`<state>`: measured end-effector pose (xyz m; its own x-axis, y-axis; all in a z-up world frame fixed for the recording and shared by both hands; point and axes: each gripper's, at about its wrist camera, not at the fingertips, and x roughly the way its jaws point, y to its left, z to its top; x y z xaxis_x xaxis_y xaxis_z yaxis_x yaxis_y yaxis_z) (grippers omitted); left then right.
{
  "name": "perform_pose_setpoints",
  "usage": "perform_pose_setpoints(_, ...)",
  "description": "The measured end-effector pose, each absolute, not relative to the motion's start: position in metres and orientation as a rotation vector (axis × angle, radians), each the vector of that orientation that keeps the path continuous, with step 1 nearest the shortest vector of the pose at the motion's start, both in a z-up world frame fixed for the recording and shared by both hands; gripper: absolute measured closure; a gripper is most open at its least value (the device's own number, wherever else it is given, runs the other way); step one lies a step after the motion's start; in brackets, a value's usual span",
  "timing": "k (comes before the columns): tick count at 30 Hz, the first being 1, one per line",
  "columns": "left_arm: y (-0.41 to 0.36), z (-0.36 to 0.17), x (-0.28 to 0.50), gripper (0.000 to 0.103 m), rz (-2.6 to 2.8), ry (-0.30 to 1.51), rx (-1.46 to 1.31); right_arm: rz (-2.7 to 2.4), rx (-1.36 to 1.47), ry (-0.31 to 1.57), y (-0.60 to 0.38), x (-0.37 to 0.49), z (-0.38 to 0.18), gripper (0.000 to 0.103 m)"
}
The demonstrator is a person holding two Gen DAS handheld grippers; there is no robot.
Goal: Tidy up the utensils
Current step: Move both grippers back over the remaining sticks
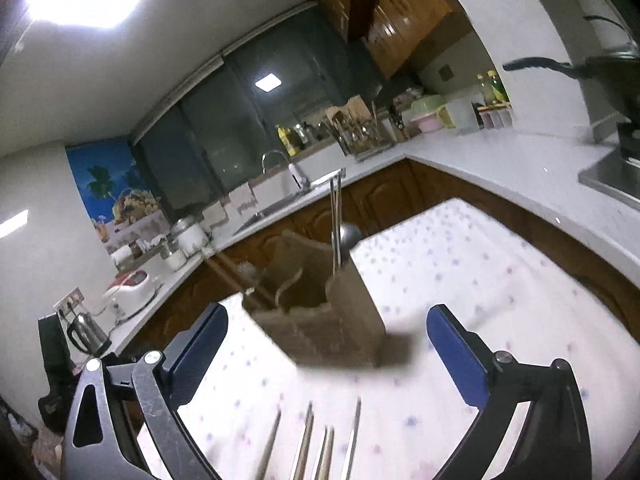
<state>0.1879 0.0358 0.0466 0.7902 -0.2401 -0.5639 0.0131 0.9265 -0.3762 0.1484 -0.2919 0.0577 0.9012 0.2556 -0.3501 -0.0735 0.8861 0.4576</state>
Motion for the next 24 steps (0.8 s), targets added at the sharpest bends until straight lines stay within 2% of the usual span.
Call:
perform_pose_setpoints(13,0.027,0.015,0.142,0.020,-0.128,0.722,-0.302,0.158,0.425,0.498,-0.281,0.099,0.024,0.002)
perform_pose_setpoints(24,0.015,0.000,0.142,0.020,-0.127,0.771,-0.242,0.163,0.392,0.594,-0.268,0.103,-0.004,0.002)
